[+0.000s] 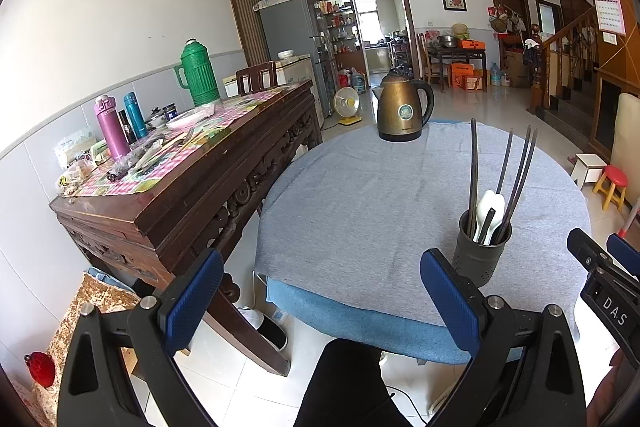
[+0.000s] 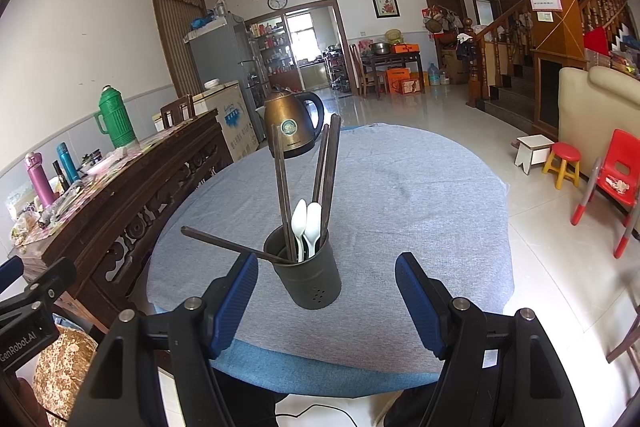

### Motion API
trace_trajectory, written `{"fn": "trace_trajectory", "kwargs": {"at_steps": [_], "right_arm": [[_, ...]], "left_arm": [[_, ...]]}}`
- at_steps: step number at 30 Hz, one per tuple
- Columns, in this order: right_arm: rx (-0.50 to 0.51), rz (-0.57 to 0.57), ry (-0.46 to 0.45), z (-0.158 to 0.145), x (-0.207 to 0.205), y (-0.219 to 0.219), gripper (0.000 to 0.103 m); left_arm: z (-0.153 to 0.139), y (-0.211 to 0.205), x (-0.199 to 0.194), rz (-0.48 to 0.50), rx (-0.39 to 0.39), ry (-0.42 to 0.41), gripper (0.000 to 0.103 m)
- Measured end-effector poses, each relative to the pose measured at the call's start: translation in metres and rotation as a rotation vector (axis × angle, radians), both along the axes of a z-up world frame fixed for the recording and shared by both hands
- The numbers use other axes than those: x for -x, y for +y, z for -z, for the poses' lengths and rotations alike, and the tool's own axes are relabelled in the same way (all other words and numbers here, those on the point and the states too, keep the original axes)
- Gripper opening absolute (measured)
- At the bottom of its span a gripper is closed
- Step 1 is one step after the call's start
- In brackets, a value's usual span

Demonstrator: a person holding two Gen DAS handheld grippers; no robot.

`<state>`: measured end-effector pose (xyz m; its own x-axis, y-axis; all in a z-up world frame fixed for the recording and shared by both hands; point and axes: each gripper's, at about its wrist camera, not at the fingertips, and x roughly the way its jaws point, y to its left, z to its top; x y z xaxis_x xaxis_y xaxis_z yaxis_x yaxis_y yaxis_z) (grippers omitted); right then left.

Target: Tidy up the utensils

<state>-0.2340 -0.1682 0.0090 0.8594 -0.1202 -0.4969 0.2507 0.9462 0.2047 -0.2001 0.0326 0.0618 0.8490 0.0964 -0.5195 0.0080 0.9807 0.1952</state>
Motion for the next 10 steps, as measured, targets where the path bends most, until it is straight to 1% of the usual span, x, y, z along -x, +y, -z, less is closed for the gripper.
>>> {"fn": "trace_trajectory", "kwargs": {"at_steps": [6, 10], "right_arm": [[0.015, 0.009, 0.011, -0.001, -0.007, 0.001, 0.075], [0.034, 0.039, 0.002, -0.005, -0.008, -0.014, 0.075]], "left_arm": [[0.001, -0.005, -0.009, 0.003, 0.015, 0.012, 0.099], [0.004, -0.015, -0.022, 0.013, 0.045, 0.015, 0.099]]}}
